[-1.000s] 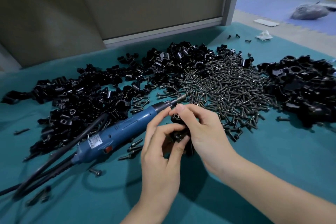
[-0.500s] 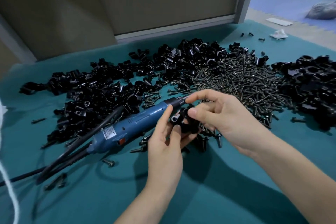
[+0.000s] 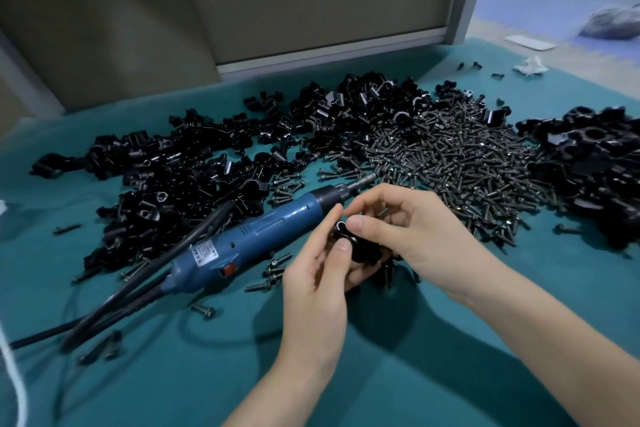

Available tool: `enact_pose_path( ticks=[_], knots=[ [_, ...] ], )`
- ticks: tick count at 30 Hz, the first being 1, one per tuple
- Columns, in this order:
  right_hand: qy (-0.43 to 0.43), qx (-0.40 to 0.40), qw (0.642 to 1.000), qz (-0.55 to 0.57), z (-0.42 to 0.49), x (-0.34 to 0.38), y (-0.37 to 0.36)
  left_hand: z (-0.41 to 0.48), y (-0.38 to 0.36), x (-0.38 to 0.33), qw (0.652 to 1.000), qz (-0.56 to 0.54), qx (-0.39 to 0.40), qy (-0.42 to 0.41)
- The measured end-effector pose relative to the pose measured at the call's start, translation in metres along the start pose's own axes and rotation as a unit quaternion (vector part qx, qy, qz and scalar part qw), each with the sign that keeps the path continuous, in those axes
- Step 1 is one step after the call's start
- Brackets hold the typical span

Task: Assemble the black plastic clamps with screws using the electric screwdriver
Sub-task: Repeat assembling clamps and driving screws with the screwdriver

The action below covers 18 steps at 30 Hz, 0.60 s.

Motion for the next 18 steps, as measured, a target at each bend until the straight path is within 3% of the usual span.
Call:
enact_pose_path(
  ticks=[9,11,13,18],
  knots=[
    [-0.008,0.007,1.000,0.012,0.005,0.000,0.005,0.001,-0.004,-0.002,1.000,-0.003,0.005,-0.004],
    [0.025,-0.072,0.992,-0.102,0.015,0.002,0.040,-0.001,-0.005,0.000,1.000,0.000,0.006,0.007],
    [0.045,-0.138,0.951,-0.274,0.023,0.003,0.074,-0.002,-0.005,0.002,1.000,0.004,0.013,0.019],
    [0.038,-0.048,0.868,-0.492,0.037,-0.029,0.061,-0.003,-0.006,0.002,0.999,0.014,0.015,0.029]
  ],
)
Point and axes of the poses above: each hand's wrist, its own z-axis towards the middle knuckle, its own y-axis out of the back of the hand, x = y × z, the point moved 10 cm from there along z, towards the middle knuckle, and after that the axes turned 3 degrees about -x, right-handed, at the moved point
